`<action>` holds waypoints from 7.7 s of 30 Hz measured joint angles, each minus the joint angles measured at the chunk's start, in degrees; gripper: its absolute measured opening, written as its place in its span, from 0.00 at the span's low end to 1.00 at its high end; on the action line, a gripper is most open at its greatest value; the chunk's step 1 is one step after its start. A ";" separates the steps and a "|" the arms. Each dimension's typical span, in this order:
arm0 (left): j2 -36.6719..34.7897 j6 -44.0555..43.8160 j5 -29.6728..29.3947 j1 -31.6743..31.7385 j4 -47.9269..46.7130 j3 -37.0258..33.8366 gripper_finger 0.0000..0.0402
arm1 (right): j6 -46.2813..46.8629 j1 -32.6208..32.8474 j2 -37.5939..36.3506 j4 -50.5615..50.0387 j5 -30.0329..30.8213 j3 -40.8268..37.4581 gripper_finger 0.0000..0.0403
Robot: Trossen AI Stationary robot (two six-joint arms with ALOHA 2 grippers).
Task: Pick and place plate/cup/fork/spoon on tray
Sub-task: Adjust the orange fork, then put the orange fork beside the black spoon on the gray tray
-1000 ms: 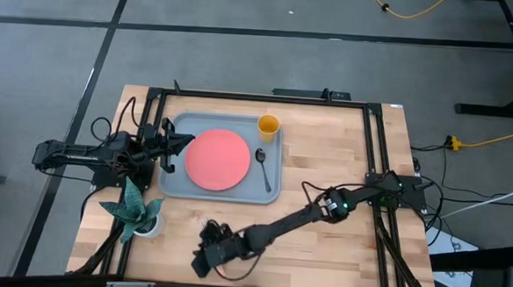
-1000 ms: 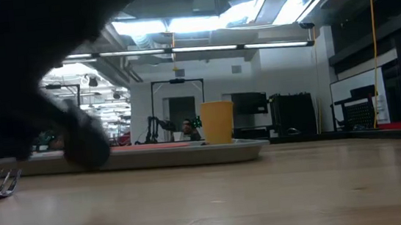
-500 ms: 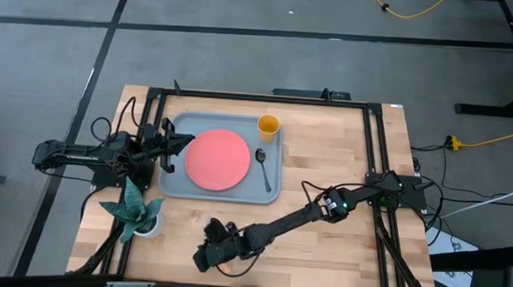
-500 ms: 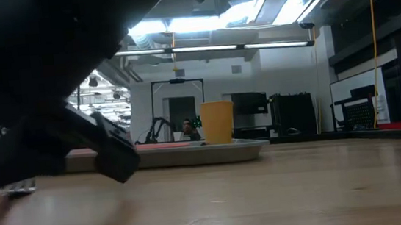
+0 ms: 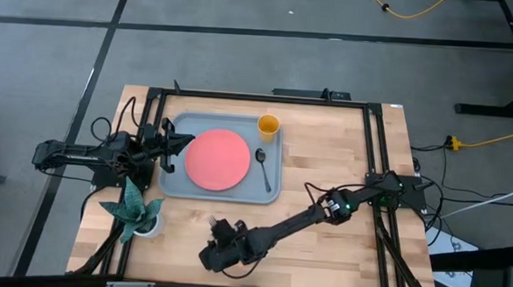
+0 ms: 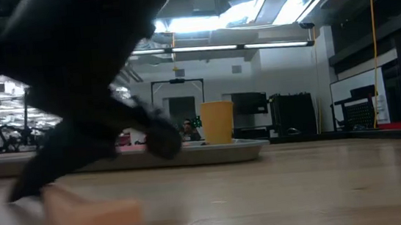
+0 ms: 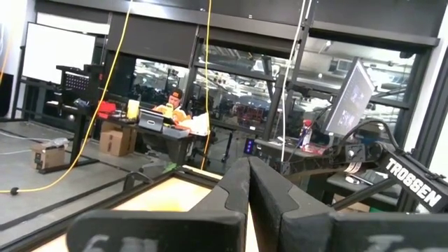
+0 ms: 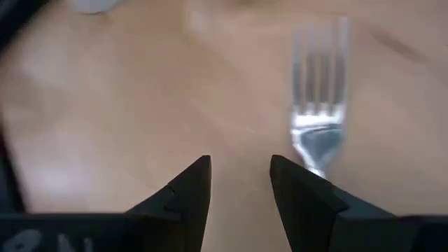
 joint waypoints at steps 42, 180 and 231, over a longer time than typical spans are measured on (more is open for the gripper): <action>0.02 0.02 0.00 0.00 -0.15 0.00 0.00 | 18.39 8.00 -6.60 -22.50 10.91 -0.05 0.24; 0.00 0.01 0.00 -0.01 -0.11 0.00 0.00 | 0.94 -20.27 -31.92 -18.00 0.79 -33.76 0.12; 0.00 0.00 0.00 0.00 -0.11 0.00 0.00 | 13.19 -20.50 -35.31 -0.25 1.05 -57.03 0.16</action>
